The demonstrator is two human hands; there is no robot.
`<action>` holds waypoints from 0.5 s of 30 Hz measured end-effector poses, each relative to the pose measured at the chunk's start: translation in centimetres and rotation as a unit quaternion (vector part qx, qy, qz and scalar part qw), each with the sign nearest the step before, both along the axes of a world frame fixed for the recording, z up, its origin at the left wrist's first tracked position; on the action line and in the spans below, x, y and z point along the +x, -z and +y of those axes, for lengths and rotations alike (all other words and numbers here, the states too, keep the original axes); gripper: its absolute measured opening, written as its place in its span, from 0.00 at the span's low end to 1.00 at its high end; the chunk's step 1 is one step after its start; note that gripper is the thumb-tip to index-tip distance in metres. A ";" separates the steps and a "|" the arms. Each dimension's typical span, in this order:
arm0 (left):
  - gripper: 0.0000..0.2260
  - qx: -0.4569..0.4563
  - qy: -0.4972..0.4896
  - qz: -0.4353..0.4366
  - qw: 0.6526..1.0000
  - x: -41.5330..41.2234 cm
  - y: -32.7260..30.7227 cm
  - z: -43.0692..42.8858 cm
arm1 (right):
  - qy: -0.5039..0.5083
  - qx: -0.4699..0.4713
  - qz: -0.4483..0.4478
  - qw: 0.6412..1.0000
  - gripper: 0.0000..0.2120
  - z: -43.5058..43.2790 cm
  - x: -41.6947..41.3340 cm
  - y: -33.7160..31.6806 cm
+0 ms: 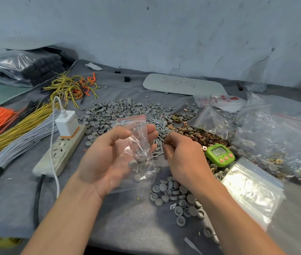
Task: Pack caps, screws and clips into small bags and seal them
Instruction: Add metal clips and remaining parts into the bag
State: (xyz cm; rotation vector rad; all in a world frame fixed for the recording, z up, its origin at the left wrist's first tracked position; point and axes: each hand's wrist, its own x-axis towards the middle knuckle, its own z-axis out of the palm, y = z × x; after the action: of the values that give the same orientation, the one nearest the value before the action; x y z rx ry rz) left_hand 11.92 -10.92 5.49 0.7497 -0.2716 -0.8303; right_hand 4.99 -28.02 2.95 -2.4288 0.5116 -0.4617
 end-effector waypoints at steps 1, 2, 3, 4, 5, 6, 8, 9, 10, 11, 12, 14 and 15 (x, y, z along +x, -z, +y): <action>0.19 0.001 0.006 -0.009 1.000 -0.1 -0.1 0.0 | -0.003 0.000 0.005 1.000 0.07 0.0 0.0 0.0; 0.19 0.003 0.011 -0.018 1.000 -0.2 -0.1 0.0 | -0.006 0.000 0.007 1.000 0.07 -0.1 -0.1 0.1; 0.19 0.005 0.016 -0.025 1.000 -0.3 -0.1 0.1 | -0.008 -0.002 0.006 1.000 0.06 -0.1 -0.1 0.2; 0.19 0.005 0.020 -0.029 0.999 -0.4 -0.2 0.1 | -0.009 -0.003 0.006 1.000 0.06 -0.2 -0.2 0.2; 0.20 0.004 0.021 -0.029 0.999 -0.5 -0.2 0.1 | -0.008 -0.002 0.007 1.000 0.06 -0.2 -0.2 0.2; 0.22 -0.001 0.019 -0.025 1.000 -0.5 -0.1 0.0 | -0.007 0.000 0.009 1.000 0.05 -0.3 -0.2 0.2; 0.28 -0.019 0.016 -0.007 1.000 -0.4 0.1 0.0 | -0.003 0.000 0.013 1.000 0.06 -0.4 -0.3 0.3; 0.30 -0.024 0.019 -0.006 1.000 -0.4 0.1 0.0 | -0.002 -0.002 0.015 1.000 0.06 -0.4 -0.3 0.3; 0.31 -0.026 0.026 -0.013 0.999 -0.3 0.1 0.0 | -0.002 -0.003 0.015 1.000 0.06 -0.5 -0.4 0.2; 0.31 -0.028 0.033 -0.020 0.999 -0.3 0.2 0.0 | -0.003 -0.003 0.015 1.000 0.06 -0.5 -0.4 0.2; 0.32 -0.032 0.040 -0.025 0.998 -0.2 0.3 0.0 | -0.004 -0.004 0.015 1.000 0.06 -0.5 -0.5 0.2; 0.34 -0.041 0.052 -0.031 0.997 -0.1 0.6 0.0 | -0.005 -0.003 0.011 1.000 0.06 -0.5 -0.5 0.2; 0.33 -0.037 0.054 -0.039 0.997 -0.1 0.7 -0.1 | -0.004 -0.001 0.005 1.000 0.06 -0.5 -0.5 0.2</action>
State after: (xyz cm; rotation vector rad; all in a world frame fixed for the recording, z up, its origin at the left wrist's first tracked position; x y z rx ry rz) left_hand 11.81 -11.01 4.77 0.7033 -0.4142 -0.8884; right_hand 4.49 -28.57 2.76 -2.4345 0.5067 -0.4482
